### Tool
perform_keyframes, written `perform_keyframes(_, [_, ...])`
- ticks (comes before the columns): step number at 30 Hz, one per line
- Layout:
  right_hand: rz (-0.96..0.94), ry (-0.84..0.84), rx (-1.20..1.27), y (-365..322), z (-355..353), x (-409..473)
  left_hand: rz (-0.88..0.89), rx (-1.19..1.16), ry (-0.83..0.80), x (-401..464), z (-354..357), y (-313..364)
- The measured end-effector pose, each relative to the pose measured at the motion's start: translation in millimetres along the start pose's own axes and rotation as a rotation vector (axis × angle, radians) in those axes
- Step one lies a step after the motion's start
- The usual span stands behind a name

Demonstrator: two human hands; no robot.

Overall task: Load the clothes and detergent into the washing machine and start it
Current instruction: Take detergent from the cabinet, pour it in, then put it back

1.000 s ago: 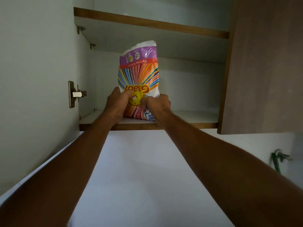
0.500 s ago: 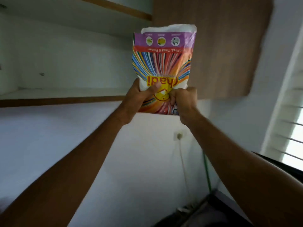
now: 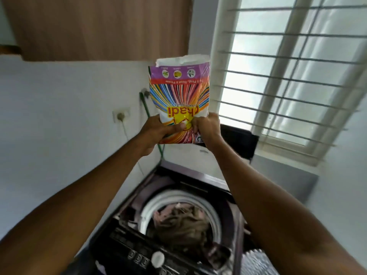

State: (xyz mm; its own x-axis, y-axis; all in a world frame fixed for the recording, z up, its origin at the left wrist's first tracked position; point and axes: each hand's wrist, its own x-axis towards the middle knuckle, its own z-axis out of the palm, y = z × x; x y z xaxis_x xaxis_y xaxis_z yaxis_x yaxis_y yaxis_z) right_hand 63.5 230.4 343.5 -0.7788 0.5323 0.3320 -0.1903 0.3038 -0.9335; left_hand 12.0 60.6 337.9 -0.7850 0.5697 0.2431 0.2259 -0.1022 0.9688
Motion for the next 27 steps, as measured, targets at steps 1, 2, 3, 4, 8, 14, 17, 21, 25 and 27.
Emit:
perform_keyframes(1, [0.030,0.009,-0.011,17.8,-16.2,-7.7,-0.030,-0.041,0.002,-3.0,18.4,-14.0])
perform_keyframes(2, [0.053,0.017,-0.014,32.4,-29.8,-17.5,-0.052,-0.073,0.015,-5.5,34.4,-27.4])
perform_keyframes(3, [0.072,0.037,-0.018,45.9,-42.8,-29.3,-0.071,-0.094,0.026,-9.4,50.8,-41.0])
perform_keyframes(4, [0.092,0.050,-0.011,58.2,-54.3,-41.5,-0.082,-0.110,0.029,-14.6,66.0,-54.4])
perform_keyframes(8, [0.215,0.047,0.081,118.0,-90.7,-83.8,-0.166,-0.104,0.041,-34.9,112.5,-102.2])
perform_keyframes(14, [0.494,0.193,0.356,186.4,-113.1,-130.9,-0.277,-0.098,0.066,-56.7,151.1,-147.6])
perform_keyframes(17, [0.603,0.339,0.639,194.8,-104.1,-144.5,-0.340,-0.122,0.071,-60.9,159.2,-156.8])
perform_keyframes(21, [0.621,0.151,1.029,199.5,-88.2,-165.5,-0.354,-0.236,0.001,-68.4,162.6,-163.6])
perform_keyframes(25, [0.531,0.192,1.141,202.7,-77.6,-180.5,-0.295,-0.019,-0.234,-72.7,154.7,-171.6])
perform_keyframes(27, [0.518,0.233,1.163,208.6,-75.8,-193.2,-0.248,0.124,-0.431,-69.6,143.6,-174.6])
